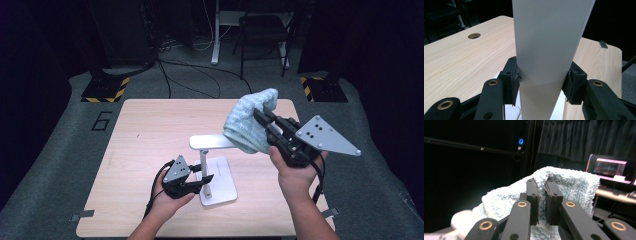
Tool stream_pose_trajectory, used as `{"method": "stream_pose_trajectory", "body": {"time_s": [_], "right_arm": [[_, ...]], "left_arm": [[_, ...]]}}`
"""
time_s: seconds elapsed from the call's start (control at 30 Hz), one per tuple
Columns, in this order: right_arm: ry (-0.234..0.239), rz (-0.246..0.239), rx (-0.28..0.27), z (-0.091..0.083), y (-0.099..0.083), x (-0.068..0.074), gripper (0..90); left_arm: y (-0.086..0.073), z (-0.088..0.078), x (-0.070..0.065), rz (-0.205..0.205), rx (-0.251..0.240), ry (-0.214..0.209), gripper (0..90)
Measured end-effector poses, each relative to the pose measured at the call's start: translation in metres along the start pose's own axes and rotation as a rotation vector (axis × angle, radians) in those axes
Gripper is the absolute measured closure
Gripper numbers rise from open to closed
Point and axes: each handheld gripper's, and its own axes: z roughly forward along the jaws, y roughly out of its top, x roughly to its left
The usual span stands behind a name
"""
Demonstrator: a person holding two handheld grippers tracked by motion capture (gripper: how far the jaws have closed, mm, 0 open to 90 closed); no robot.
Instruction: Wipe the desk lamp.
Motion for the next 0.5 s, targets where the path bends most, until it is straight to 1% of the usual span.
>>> {"method": "stream_pose_trajectory", "body": {"time_s": [0.07, 0.1, 0.17, 0.23, 0.33, 0.37, 0.47, 0.5], "right_arm": [[0.023, 0.015, 0.044, 0.003, -0.013, 0.003, 82.9], [0.031, 0.024, 0.050, 0.005, -0.020, 0.005, 82.8], [0.044, 0.030, 0.086, 0.007, -0.029, 0.008, 82.6], [0.053, 0.037, 0.106, 0.007, -0.037, 0.012, 82.3], [0.067, 0.037, 0.118, 0.004, -0.046, 0.018, 81.8], [0.069, 0.039, 0.114, 0.004, -0.048, 0.019, 81.5], [0.079, 0.043, 0.131, 0.002, -0.054, 0.023, 80.4], [0.079, 0.038, 0.133, 0.001, -0.054, 0.023, 79.9]], "left_arm": [[0.000, 0.000, 0.000, 0.002, 0.002, 0.000, 53.4], [0.000, 0.000, 0.000, 0.001, 0.000, 0.001, 53.4], [0.000, 0.000, 0.000, 0.002, -0.001, 0.001, 53.4], [0.000, 0.000, 0.000, 0.001, -0.001, 0.000, 53.4], [0.000, 0.000, 0.000, -0.004, 0.000, -0.002, 53.4], [0.000, 0.000, -0.001, -0.002, -0.002, 0.001, 53.4], [0.000, 0.000, 0.000, 0.002, -0.003, 0.003, 53.4], [0.000, 0.000, 0.000, 0.002, -0.002, 0.003, 53.4]]}}
